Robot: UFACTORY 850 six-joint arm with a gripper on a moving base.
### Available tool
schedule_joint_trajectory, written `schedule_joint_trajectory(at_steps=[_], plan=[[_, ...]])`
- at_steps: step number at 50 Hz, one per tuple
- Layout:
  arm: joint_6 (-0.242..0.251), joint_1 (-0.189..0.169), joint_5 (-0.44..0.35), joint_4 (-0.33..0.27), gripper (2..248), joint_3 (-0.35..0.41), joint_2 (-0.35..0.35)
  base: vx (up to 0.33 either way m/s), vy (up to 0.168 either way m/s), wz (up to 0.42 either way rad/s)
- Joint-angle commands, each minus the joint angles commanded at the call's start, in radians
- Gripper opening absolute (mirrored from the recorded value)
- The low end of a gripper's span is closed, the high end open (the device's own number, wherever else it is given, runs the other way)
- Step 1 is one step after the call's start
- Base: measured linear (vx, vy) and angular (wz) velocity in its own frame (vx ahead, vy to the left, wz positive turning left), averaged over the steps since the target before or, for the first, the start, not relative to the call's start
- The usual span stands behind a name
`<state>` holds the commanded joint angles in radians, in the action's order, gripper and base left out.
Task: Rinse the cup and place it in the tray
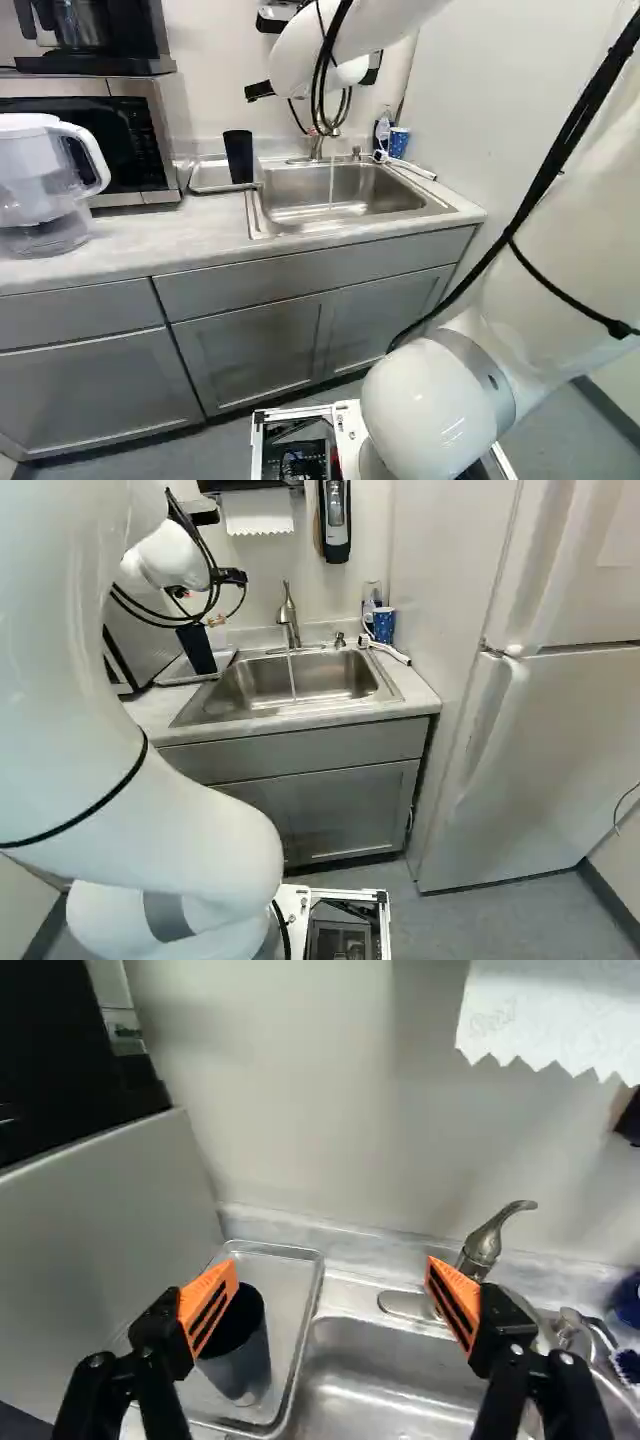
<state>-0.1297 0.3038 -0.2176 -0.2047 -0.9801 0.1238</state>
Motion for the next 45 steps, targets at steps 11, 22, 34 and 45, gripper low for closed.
schedule_joint_trajectory(at_steps=[11, 22, 34, 45], plan=[[0.000, -0.032, 0.000, 0.000, 247, 0.015, 0.016, 0.000, 0.000, 0.000], [0.000, -0.067, 0.000, 0.000, 247, 0.014, 0.014, 0.000, 0.000, 0.000], [0.000, -0.103, 0.000, 0.000, 247, -0.024, -0.007, 0.000, 0.000, 0.000], [0.000, -0.128, 0.000, 0.000, 247, -0.080, -0.043, 0.000, 0.000, 0.000]])
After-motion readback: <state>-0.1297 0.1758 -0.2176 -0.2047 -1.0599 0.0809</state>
